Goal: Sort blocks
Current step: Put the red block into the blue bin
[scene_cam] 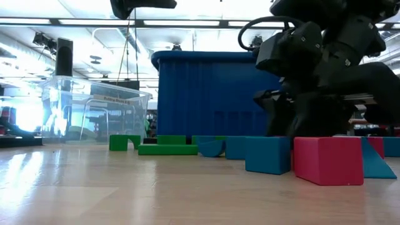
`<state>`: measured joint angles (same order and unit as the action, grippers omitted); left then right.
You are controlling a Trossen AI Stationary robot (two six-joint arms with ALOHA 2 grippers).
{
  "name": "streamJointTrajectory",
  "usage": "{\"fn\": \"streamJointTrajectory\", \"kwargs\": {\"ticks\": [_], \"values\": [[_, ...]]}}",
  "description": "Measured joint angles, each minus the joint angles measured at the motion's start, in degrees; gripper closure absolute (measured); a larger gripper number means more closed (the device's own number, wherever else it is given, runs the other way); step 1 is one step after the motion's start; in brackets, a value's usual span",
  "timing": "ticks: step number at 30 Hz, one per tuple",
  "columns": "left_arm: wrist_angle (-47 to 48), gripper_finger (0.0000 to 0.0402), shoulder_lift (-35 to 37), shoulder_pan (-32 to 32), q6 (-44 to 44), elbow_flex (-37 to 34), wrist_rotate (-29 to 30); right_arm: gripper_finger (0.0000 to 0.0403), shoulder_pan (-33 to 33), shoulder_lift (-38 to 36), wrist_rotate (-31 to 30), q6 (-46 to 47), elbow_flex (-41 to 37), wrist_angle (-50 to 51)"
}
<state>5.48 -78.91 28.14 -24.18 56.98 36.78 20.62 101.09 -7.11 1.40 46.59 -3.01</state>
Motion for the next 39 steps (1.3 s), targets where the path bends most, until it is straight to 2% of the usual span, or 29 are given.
{"fn": "streamJointTrajectory", "kwargs": {"ticks": [10,22,26,31,39], "values": [[0.0,0.0154,0.0,0.0,-0.1,0.0,-0.2,0.0276,0.2,-1.6,-0.6,0.0,0.3,1.1],[-1.5,0.0154,0.0,0.0,-0.1,0.0,-0.3,0.0276,0.3,-3.9,-1.0,-0.7,6.3,5.4],[-1.4,0.0154,0.0,0.0,-0.1,0.0,-0.4,0.0276,0.3,-5.9,-2.1,-2.6,11.4,10.3],[-2.1,0.0154,0.0,0.0,-0.1,0.0,-0.4,0.0276,-1.0,-9.6,-6.8,-3.2,20.0,17.8],[-2.8,0.0154,0.0,0.0,-0.1,0.0,-0.4,0.0276,-9.8,-14.8,-14.7,-3.9,31.7,21.7]]}}
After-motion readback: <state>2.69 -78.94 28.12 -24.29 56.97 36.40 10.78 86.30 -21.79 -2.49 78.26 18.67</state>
